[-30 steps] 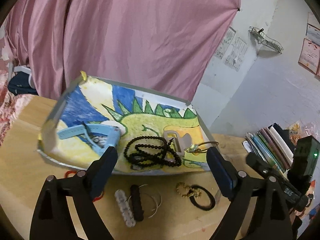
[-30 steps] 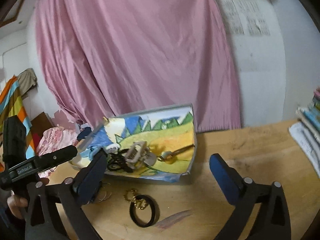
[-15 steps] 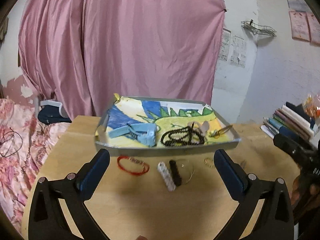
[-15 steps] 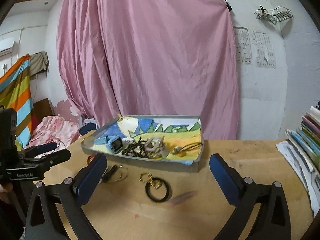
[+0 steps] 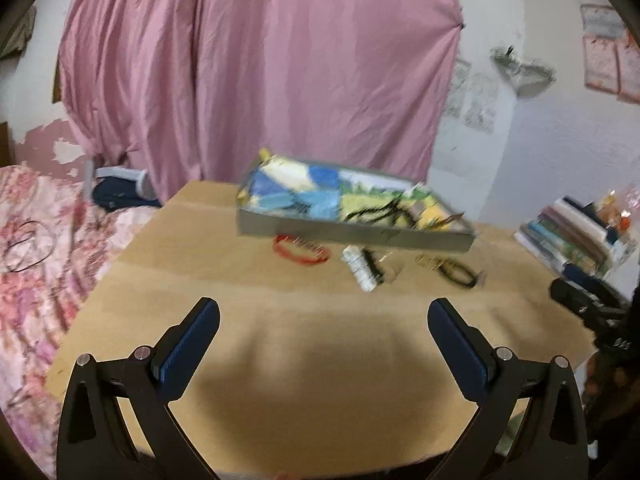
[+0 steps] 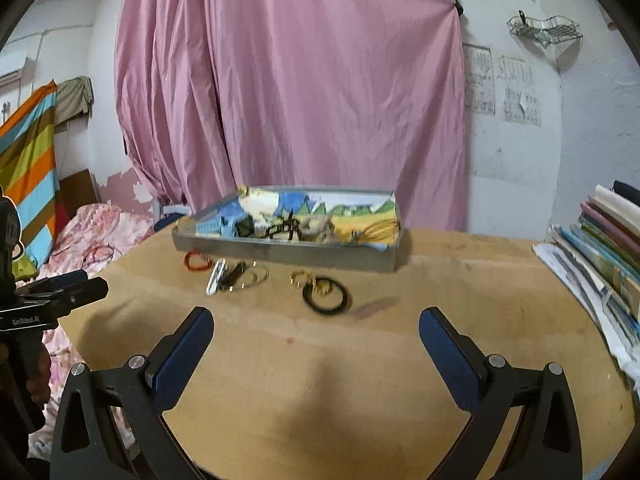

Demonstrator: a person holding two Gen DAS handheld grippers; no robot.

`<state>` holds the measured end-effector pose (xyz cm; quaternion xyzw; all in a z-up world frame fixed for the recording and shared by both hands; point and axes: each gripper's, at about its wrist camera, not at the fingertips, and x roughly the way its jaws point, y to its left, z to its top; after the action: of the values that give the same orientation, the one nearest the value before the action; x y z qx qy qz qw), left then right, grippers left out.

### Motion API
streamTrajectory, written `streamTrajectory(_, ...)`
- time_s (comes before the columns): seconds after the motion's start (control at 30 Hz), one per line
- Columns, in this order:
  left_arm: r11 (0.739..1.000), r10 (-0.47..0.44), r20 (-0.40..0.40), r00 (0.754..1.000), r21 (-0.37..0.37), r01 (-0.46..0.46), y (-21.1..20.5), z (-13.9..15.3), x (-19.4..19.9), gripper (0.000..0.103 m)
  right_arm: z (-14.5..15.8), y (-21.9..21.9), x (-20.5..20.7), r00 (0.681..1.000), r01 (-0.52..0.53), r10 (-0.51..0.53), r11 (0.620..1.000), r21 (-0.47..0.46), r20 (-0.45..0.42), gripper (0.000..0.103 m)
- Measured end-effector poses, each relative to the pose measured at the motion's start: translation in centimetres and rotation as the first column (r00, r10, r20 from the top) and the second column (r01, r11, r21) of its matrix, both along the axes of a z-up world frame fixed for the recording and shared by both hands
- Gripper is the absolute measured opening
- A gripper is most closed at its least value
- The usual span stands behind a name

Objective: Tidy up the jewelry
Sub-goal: 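Withdraw both open tools from the tray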

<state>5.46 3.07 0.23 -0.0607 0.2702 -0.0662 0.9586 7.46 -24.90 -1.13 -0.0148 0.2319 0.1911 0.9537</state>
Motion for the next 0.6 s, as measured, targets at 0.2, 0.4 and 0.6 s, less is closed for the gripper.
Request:
streamTrajectory(0.2, 1.000, 0.010, -0.045, 0.999, -0.009, -0.010, 1.2, -1.3, -0.3, 0.102, -1.9, 0.9, 0.7, 0.994, 0.000, -0.006, 0.999, -0.048, -0.113, 0.103)
streamTrajectory(0.4, 1.000, 0.006, -0.127, 0.992, -0.029, -0.009, 3.0, -1.9, 0.7, 0.102, -2.9, 1.0, 1.9, 0.980, -0.010, 0.000, 0.999, -0.051, -0.197, 0.103)
streamTrajectory(0.6, 1.000, -0.003, -0.157, 0.988, 0.000, 0.003, 3.3, -2.1, 1.9, 0.102, -3.2, 1.1, 3.1, 0.969, -0.034, 0.016, 0.997, -0.069, -0.246, 0.103)
